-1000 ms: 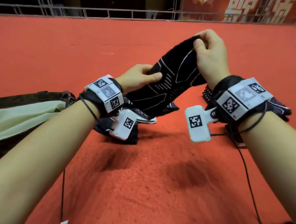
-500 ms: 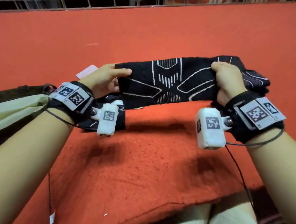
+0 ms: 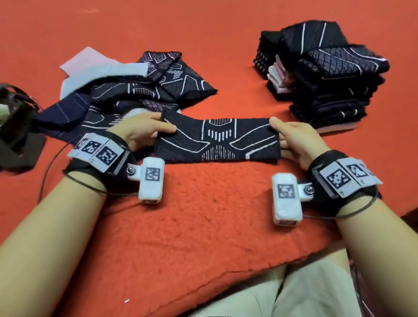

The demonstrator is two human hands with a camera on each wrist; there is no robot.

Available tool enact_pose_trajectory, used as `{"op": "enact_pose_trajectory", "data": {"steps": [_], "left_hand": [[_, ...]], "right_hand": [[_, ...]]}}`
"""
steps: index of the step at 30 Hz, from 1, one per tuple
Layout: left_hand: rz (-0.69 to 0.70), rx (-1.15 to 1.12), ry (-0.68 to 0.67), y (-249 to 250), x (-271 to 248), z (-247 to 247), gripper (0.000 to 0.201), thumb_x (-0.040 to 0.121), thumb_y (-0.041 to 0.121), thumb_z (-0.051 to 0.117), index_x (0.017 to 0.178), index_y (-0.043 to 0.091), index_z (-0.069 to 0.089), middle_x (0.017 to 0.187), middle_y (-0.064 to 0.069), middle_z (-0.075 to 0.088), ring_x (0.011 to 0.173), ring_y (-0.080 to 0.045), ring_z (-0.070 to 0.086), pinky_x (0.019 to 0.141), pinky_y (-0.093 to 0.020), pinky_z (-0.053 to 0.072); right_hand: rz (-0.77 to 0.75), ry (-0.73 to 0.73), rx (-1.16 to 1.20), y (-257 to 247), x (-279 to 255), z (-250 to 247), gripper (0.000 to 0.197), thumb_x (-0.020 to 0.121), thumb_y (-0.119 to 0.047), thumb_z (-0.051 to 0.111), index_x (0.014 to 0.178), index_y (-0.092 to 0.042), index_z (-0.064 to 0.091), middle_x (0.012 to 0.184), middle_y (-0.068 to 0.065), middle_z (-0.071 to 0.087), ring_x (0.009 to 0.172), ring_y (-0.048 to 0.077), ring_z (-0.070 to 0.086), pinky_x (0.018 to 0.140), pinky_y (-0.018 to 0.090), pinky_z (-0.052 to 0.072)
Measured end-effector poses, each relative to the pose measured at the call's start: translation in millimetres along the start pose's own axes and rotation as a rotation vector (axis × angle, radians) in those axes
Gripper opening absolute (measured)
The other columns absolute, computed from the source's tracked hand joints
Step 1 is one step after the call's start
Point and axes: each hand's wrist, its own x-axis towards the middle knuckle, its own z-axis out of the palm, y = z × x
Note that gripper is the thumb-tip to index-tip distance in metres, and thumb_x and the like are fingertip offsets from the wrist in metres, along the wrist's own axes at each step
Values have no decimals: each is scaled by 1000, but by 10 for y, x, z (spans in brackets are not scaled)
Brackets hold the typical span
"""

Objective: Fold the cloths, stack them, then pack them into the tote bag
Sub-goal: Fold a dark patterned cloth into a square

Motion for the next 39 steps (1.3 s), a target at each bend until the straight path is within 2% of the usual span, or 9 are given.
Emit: {"op": "enact_pose_trajectory", "data": {"steps": [8,12,17,21,25,28,33,37,39], "left_hand": [[112,-82,-42,-117,-7,-82,19,93,2,48,85,13,61,72,5,69,67,-5,65,65,-17,54],[125,-80,-57,-127,-6,-106,13,92,6,51,91,13,63,83,-5,59,72,-11,55,66,-21,51],[140,-66,-58,-60,-95,-32,14,96,1,43,90,10,52,37,10,50,33,5,45,37,-8,38],[139,-88,-64,-38,-136,-36,18,96,2,44,82,14,48,33,11,43,29,4,40,35,-7,33],[125,-95,-49,-70,-101,-75,17,94,8,50,80,17,55,42,11,37,34,1,34,44,-9,38],[123,-97,-47,-61,-116,-56,16,94,7,48,83,17,54,37,12,45,33,2,40,44,-8,39],[101,-133,-17,-71,-88,-85,11,92,10,54,86,18,58,69,5,62,60,-4,56,62,-19,45],[49,-88,-43,27,-156,-24,10,93,16,52,86,22,55,80,6,66,63,-5,62,64,-23,51],[26,25,-65,88,-216,1,12,93,19,53,82,21,54,68,12,65,54,0,59,61,-23,48]], "right_hand": [[-20,69,-234,-79,28,72,19,80,-9,65,69,-18,53,71,4,57,55,13,52,51,22,44],[-116,187,-170,-248,-2,287,11,77,-7,63,79,-16,57,73,5,60,60,17,58,55,27,50],[-255,104,-481,-447,-74,745,28,75,-21,66,99,-18,53,86,2,60,72,20,61,61,34,51],[-302,34,-794,-451,-87,1038,31,76,-23,66,102,-14,52,92,3,56,82,25,59,73,39,53],[-254,-71,-831,-388,-86,1149,25,80,-18,65,100,-14,51,90,8,62,63,26,60,61,41,55],[-237,-143,-846,-390,-107,1124,20,88,-20,55,104,-9,58,76,7,63,53,22,58,50,31,54],[-366,-232,-1128,-390,-132,988,44,86,-26,61,129,-20,54,110,5,60,109,23,56,81,21,37],[-374,-220,-1272,-354,-179,929,56,82,-45,63,133,-32,47,119,6,42,120,26,36,98,38,39],[-367,-204,-1279,-328,-191,914,58,80,-49,64,133,-34,45,123,5,39,122,26,31,100,40,37]]}}
